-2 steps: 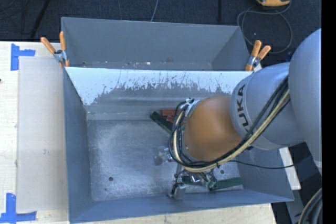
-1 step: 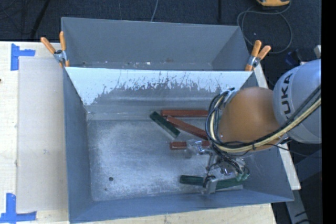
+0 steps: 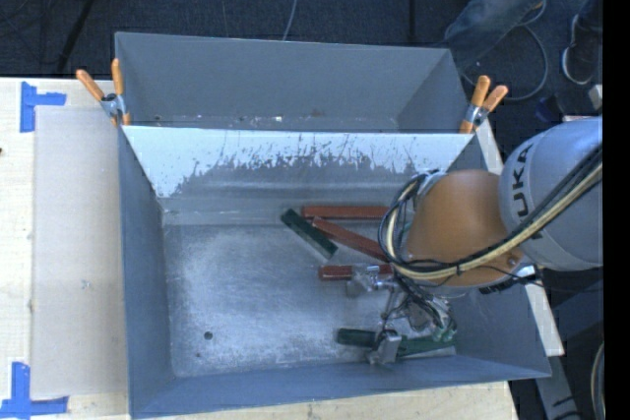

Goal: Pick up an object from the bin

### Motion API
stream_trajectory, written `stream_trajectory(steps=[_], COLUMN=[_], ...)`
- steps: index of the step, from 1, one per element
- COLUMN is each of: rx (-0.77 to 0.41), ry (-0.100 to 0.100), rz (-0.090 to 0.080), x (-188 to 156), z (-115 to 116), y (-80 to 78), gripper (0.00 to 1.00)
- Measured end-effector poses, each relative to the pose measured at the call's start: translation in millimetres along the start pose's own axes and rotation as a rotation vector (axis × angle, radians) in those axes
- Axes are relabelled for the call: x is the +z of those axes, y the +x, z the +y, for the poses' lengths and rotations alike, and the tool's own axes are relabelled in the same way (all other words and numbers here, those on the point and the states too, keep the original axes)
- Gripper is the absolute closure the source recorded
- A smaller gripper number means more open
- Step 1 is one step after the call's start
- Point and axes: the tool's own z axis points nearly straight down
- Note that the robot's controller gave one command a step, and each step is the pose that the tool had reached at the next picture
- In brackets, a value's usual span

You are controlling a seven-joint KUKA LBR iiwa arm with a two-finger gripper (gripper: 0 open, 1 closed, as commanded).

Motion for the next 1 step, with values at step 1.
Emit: stream_trajectory(steps=[1], rx=[0.004], ry=[-0.001], rz=[-0.002], x=[0.5], z=[0.3], y=[0.1], gripper=[0.0])
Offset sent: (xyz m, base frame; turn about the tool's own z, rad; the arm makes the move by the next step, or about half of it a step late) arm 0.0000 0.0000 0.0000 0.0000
